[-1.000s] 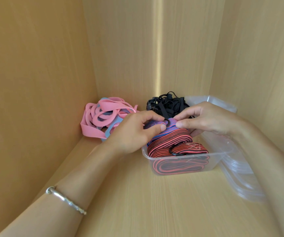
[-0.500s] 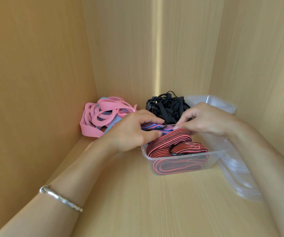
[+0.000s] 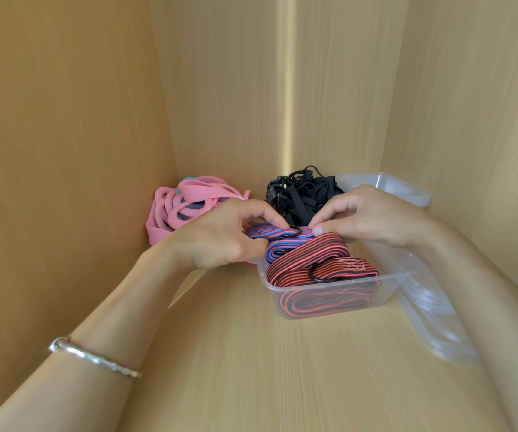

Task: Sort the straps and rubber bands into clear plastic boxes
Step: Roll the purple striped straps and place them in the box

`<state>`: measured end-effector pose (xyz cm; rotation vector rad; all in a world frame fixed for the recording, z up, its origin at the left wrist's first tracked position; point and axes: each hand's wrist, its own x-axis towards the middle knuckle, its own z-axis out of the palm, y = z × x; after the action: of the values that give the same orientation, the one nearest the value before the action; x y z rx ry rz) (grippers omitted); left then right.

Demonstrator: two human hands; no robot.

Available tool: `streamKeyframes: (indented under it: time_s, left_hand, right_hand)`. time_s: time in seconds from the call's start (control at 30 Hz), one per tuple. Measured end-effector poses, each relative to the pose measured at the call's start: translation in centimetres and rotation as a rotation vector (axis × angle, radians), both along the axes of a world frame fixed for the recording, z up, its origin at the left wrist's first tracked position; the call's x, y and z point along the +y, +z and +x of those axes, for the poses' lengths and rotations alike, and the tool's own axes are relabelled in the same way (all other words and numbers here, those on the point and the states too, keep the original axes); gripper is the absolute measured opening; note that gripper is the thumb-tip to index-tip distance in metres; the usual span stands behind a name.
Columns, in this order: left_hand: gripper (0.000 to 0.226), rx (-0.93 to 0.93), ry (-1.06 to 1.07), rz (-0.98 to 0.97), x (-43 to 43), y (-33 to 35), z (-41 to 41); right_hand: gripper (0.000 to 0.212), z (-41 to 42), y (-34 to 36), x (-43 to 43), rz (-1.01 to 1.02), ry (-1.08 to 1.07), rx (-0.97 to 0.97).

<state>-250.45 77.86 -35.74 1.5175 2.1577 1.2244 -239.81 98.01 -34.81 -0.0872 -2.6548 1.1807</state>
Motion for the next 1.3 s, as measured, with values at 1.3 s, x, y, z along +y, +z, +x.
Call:
streamKeyframes:
  time_s: [1.3]
  left_hand:
    - [0.036, 0.276, 0.223, 0.031, 0.6, 1.2, 0.7]
  right_hand:
    - [0.010, -0.4, -0.2, 0.6, 0.027, -0.012, 0.001]
